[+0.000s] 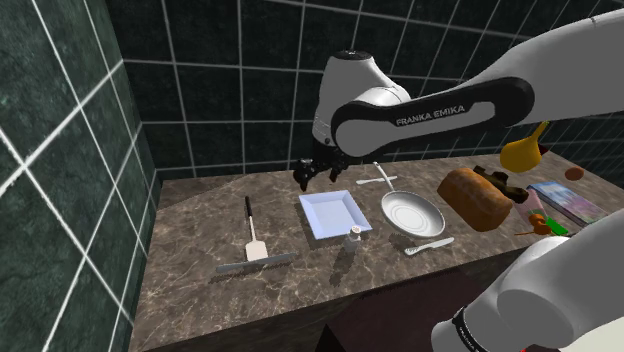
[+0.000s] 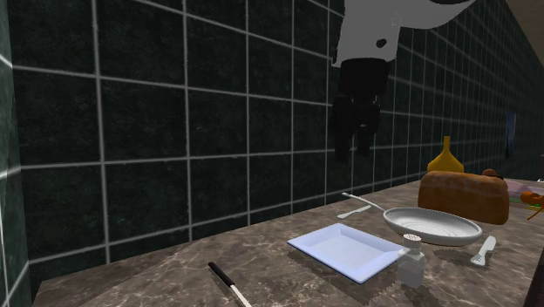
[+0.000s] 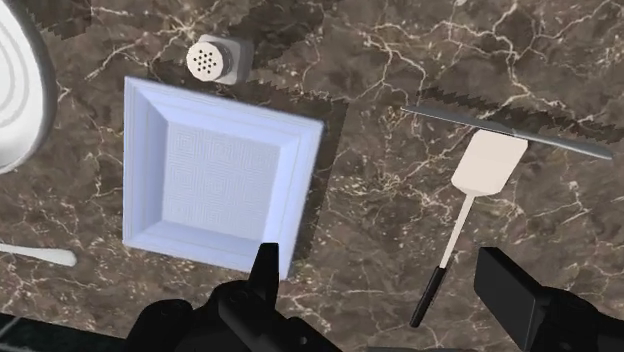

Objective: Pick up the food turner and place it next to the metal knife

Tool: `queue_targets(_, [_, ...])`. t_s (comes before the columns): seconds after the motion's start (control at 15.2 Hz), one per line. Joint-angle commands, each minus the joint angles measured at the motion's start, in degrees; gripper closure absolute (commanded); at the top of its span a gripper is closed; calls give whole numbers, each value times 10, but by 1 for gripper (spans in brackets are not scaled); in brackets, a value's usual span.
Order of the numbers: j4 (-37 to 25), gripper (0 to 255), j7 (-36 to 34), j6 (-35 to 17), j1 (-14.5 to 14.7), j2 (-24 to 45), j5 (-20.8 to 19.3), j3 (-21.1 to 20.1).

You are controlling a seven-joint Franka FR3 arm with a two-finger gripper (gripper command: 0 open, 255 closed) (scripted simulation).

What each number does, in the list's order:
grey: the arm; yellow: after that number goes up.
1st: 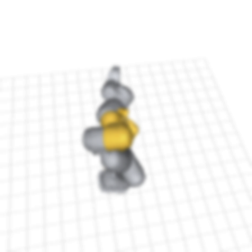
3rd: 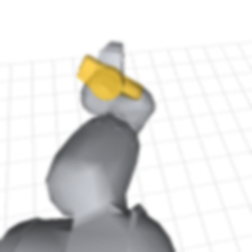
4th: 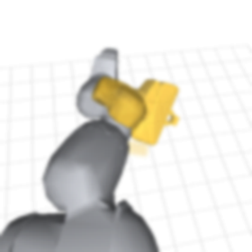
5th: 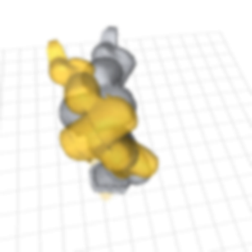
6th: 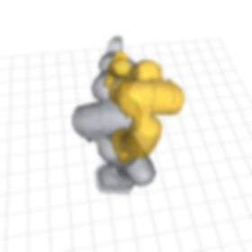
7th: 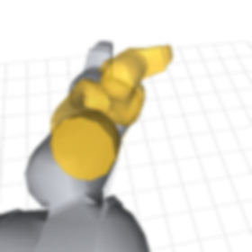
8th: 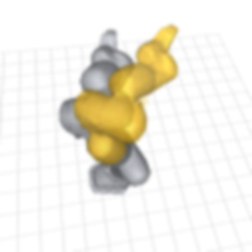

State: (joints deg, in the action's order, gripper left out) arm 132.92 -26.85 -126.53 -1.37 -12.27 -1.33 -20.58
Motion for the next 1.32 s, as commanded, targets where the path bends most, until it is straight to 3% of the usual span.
queue_targets(0.0, [-17, 0, -32, -22, -3, 44, -15, -12])
queue_targets(0.53, [-123, 0, -168, -77, 13, 235, -107, -25])
queue_targets(0.86, [-214, 0, -233, -88, 46, 353, -153, -6])
queue_targets(1.25, [-352, 0, -282, -81, 91, 494, -179, 22])
